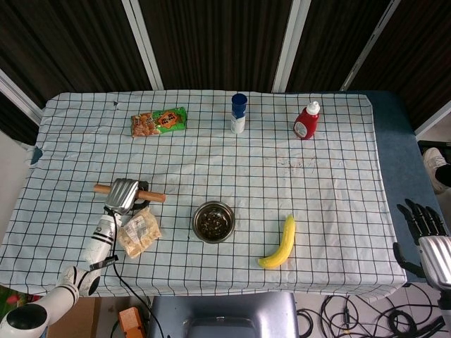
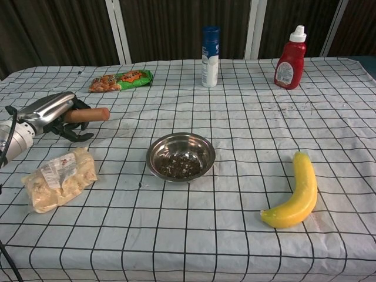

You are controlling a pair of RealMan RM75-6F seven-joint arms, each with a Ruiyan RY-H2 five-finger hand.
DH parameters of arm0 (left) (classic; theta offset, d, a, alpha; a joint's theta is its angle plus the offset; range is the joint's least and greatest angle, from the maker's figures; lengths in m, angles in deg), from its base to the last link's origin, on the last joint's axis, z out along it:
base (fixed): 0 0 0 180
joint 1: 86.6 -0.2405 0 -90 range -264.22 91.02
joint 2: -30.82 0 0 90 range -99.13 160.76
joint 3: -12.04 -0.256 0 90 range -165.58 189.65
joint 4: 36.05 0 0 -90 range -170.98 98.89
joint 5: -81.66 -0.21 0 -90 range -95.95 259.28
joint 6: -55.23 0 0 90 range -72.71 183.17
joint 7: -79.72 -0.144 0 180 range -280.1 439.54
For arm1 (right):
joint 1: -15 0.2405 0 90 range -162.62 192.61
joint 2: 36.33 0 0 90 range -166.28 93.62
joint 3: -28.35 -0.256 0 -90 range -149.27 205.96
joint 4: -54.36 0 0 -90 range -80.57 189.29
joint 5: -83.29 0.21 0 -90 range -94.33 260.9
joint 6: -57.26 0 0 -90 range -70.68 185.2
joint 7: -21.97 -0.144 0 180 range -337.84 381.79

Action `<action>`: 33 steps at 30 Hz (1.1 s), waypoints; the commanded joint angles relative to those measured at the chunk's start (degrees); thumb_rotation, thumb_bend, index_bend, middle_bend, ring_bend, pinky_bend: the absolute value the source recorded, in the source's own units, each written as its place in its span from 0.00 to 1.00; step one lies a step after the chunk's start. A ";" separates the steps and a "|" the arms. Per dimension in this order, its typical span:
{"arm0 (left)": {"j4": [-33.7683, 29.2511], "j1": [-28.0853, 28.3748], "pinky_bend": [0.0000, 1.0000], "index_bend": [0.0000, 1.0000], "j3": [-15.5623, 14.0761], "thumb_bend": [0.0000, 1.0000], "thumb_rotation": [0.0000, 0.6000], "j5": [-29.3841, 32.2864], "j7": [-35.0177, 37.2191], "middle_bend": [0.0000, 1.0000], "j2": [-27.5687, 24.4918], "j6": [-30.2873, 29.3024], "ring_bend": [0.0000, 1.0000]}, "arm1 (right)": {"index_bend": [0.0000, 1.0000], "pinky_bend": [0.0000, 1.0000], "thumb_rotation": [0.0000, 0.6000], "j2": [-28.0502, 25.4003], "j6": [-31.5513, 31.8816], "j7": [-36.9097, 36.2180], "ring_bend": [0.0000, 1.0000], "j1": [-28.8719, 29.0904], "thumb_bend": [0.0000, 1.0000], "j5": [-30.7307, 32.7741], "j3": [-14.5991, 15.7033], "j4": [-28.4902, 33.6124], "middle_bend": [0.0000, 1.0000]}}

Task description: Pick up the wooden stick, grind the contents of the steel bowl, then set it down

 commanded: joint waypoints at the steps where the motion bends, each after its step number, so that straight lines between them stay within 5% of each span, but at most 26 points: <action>1: -0.73 0.42 0.86 0.67 0.39 0.26 1.00 0.56 1.14 0.90 -0.12 0.79 0.63 | 0.00 0.00 1.00 -0.01 0.05 -0.05 0.00 -0.04 0.45 -0.01 0.01 -0.04 0.00; 12: -6.21 0.20 0.48 0.30 0.51 0.26 1.00 2.75 -1.42 0.52 -2.88 5.23 0.31 | 0.00 0.00 1.00 -0.07 0.05 -0.21 0.00 -0.05 0.45 0.03 -0.04 -0.06 0.00; 23: -17.92 -0.02 0.33 0.24 -1.16 0.26 1.00 3.41 -9.12 0.41 -11.44 9.28 0.21 | 0.00 0.00 1.00 -0.23 0.38 -0.73 0.00 -0.30 0.45 0.30 -0.16 -0.10 0.00; 29: -24.31 -1.98 0.25 0.22 -0.09 0.28 1.00 2.77 -10.76 0.37 -15.12 2.78 0.18 | 0.00 0.00 1.00 -0.21 0.54 -0.57 0.00 -0.40 0.45 0.12 -0.11 -0.14 0.00; 33: -33.36 -4.96 0.17 0.10 -0.95 0.31 1.00 1.11 -17.89 0.24 -21.90 -3.52 0.08 | 0.00 0.00 1.00 0.03 0.56 0.32 0.00 -0.50 0.45 0.00 0.04 -0.15 0.00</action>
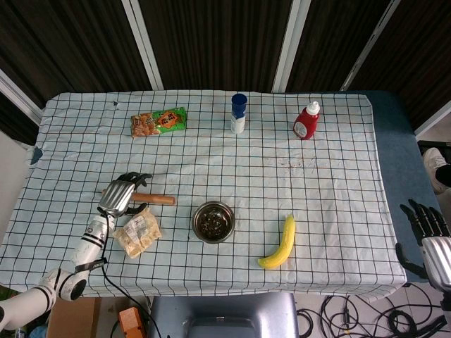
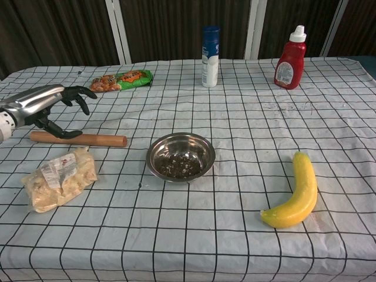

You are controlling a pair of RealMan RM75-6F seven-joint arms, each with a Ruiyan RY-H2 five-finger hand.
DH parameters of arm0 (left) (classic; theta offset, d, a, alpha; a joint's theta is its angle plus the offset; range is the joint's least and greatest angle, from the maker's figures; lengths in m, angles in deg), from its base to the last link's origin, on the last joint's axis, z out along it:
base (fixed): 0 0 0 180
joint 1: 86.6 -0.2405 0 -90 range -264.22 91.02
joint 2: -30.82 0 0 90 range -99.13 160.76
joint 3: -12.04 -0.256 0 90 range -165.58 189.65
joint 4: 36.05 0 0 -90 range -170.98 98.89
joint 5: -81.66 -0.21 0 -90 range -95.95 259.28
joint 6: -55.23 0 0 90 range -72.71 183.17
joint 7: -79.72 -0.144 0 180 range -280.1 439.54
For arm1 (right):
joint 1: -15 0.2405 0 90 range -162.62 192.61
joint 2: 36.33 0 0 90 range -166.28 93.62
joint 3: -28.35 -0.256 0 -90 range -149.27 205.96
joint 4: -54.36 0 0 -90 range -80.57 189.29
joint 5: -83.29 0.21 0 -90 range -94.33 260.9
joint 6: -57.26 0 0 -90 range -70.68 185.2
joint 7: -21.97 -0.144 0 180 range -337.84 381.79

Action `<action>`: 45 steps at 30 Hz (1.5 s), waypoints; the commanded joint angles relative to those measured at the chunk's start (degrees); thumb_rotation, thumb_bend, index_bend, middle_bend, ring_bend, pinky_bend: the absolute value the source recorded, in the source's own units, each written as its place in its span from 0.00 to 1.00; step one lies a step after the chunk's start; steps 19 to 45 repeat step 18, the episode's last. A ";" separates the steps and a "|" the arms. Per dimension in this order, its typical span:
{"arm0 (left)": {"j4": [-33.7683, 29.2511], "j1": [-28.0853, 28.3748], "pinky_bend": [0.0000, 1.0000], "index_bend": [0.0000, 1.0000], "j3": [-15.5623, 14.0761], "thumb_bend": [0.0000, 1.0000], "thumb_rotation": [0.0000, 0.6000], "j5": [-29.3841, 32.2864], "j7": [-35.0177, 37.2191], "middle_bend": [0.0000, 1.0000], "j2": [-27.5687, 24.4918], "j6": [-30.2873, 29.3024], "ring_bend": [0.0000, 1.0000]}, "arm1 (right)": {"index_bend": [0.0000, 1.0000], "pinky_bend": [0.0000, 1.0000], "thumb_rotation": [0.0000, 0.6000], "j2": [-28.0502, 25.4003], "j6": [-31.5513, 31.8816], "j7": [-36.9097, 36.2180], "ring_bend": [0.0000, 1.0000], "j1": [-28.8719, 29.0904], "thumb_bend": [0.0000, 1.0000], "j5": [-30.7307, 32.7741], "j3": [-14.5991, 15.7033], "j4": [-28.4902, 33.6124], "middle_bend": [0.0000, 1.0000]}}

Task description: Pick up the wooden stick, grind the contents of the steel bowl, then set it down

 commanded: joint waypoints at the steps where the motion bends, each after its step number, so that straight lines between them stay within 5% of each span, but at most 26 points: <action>1: -11.86 -3.94 0.16 0.06 -1.41 0.31 1.00 -1.21 -9.79 0.21 -9.16 -5.35 0.07 | 0.00 0.00 1.00 0.22 -0.03 0.86 0.00 -0.11 0.45 -0.08 0.16 0.02 0.00; 4: -28.39 -8.55 0.13 0.00 -4.11 0.31 1.00 4.16 -25.29 0.10 -20.19 -5.78 0.02 | 0.00 0.00 1.00 0.68 -0.39 2.79 0.00 -0.13 0.45 0.08 0.31 0.28 0.00; 7: -36.59 -15.22 0.03 0.00 -5.68 0.31 1.00 4.16 -36.35 0.01 -21.90 -18.28 0.00 | 0.00 0.00 1.00 1.49 -1.08 5.12 0.00 0.01 0.45 0.45 0.37 0.82 0.00; 11: -34.42 -20.47 0.00 0.00 -8.15 0.31 1.00 -1.56 -35.12 0.03 -18.67 -27.56 0.00 | 0.00 0.00 1.00 2.12 -1.06 6.74 0.00 -0.04 0.45 0.56 0.35 1.18 0.00; 16: -31.39 -21.23 0.00 0.00 -9.48 0.33 1.00 -4.20 -30.20 0.04 -18.31 -26.47 0.00 | 0.00 0.00 1.00 2.32 -0.64 7.06 0.00 -0.28 0.45 1.49 -0.17 1.22 0.00; 45: -30.53 -21.41 0.00 0.00 -9.16 0.33 1.00 -4.16 -30.31 0.04 -18.06 -26.42 0.00 | 0.00 0.00 1.00 2.26 -0.41 6.86 0.00 -0.39 0.45 1.63 -0.29 1.22 0.00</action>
